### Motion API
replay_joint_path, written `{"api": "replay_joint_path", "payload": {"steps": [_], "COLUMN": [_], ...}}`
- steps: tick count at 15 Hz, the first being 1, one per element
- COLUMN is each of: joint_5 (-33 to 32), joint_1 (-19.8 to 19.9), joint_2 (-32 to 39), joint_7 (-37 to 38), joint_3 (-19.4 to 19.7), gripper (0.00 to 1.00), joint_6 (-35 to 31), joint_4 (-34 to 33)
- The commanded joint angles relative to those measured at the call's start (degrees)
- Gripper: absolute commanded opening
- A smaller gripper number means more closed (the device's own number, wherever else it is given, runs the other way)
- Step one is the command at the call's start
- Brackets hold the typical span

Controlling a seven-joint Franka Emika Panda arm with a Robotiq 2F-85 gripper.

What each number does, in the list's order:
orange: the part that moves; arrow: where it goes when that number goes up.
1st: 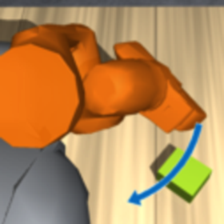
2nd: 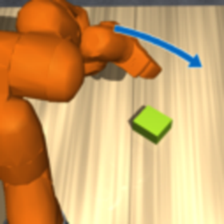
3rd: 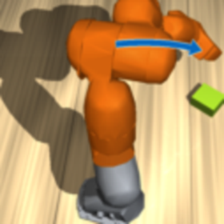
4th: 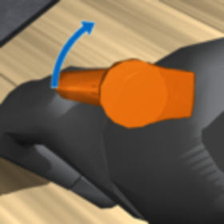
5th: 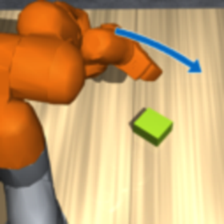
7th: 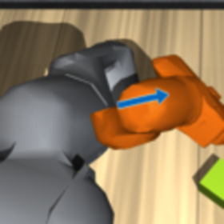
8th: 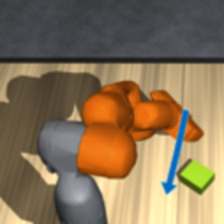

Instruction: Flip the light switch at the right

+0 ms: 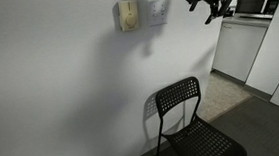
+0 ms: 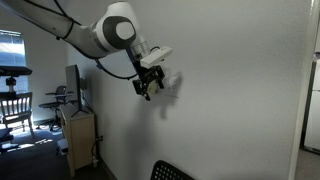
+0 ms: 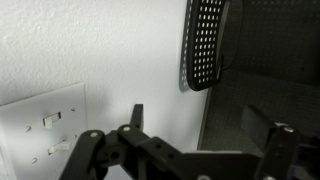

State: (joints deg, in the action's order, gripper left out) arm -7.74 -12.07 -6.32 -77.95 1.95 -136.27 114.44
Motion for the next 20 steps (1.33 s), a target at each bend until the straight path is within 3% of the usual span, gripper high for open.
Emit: {"api": "replay_joint_path", "payload": {"steps": [1,4,9,15,20], "joint_5": [-0.07,-0.65,-1.16,-8.40,-14.23], "joint_1": [2.23,2.31,2.85,3.89,3.78], "joint_2": [-0.36,1.66,10.77,16.87,19.77], "joint_7": [-1.80,-6.81,-13.26,-5.85,-0.34], "joint_3": [-2.20,-2.74,-4.17,-4.37,-4.34], "gripper": [1.00,1.00,1.00,1.00,1.00], "joint_6": [0.81,-0.08,-1.92,-7.44,-5.56], "joint_4": [0.53,-0.44,-6.55,-13.93,-22.33]}}
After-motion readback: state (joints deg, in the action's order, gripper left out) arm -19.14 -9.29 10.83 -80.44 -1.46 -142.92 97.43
